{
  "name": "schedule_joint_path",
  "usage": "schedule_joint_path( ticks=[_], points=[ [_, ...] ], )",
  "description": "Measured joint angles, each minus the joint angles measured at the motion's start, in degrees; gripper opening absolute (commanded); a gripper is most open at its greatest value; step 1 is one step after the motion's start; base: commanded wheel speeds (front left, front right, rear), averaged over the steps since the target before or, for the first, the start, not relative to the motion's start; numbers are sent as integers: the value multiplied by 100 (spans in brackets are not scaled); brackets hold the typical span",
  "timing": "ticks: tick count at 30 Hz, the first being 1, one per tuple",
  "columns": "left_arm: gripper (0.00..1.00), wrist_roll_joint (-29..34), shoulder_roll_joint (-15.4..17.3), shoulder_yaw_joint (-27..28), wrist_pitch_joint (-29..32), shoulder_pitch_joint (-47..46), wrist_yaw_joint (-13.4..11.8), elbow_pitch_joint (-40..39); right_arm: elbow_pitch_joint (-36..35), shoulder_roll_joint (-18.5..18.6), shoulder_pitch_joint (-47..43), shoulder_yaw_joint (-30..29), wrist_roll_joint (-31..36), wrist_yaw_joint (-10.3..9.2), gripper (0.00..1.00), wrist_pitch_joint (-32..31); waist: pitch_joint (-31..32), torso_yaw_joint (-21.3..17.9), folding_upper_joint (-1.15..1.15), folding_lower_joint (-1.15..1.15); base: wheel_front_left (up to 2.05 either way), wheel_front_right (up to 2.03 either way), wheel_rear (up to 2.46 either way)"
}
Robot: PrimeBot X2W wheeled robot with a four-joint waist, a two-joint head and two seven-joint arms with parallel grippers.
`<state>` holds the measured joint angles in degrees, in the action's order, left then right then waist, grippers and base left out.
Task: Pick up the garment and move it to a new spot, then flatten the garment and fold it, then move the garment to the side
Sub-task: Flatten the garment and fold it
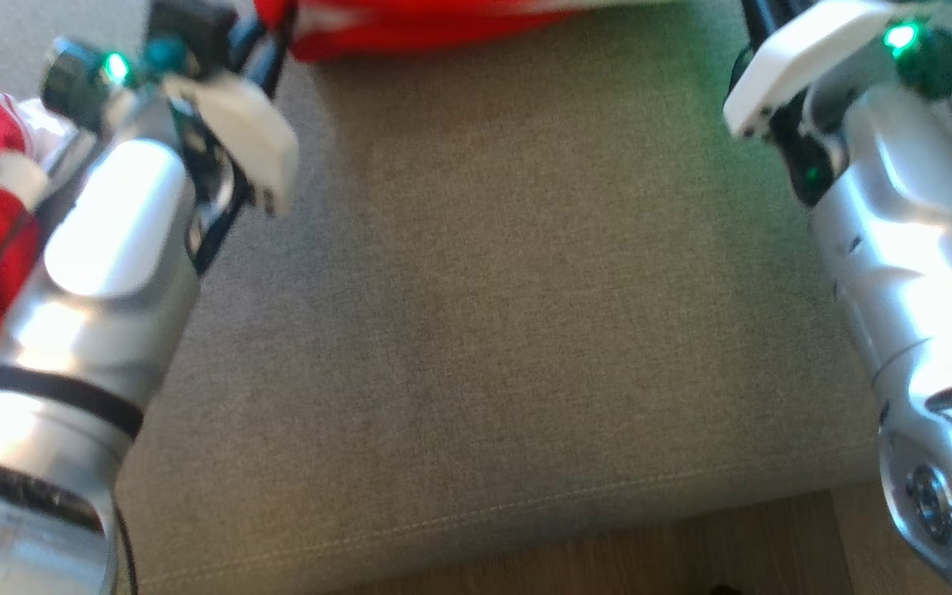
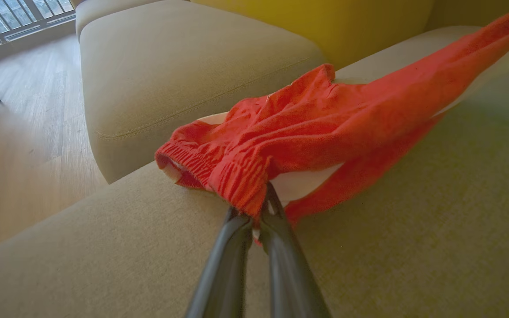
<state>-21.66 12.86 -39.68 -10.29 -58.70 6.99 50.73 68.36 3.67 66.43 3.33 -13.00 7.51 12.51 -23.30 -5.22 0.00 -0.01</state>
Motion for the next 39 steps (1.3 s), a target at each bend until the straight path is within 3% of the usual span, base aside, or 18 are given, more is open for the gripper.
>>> schedule_joint_path(
  ticks=[14, 27, 33, 39],
  points=[
    [0, 352, 121, -719, -248, 1206, -104, -193, 413, 237, -862, 485, 444, 0, 0, -221, 684, 140, 0, 0, 0, 0, 0],
    [0, 382, 162, -950, -270, 2150, -358, -638, 423, 397, -1584, 1036, 24, 0, 0, -906, 1246, 120, 0, 0, 0, 0, 0],
    [0, 254, 193, -1012, -292, 2786, -555, -1015, -56, 616, -2182, 1618, -481, 0, 0, -1377, 1591, 108, 0, 0, 0, 0, 0],
    [0, 43, 322, -1055, -238, 3487, -701, -1556, -960, 1134, -2810, 2253, -1149, 1, 0, -2046, 1926, 95, 0, 0, 0, 0, 0]
  ],
)
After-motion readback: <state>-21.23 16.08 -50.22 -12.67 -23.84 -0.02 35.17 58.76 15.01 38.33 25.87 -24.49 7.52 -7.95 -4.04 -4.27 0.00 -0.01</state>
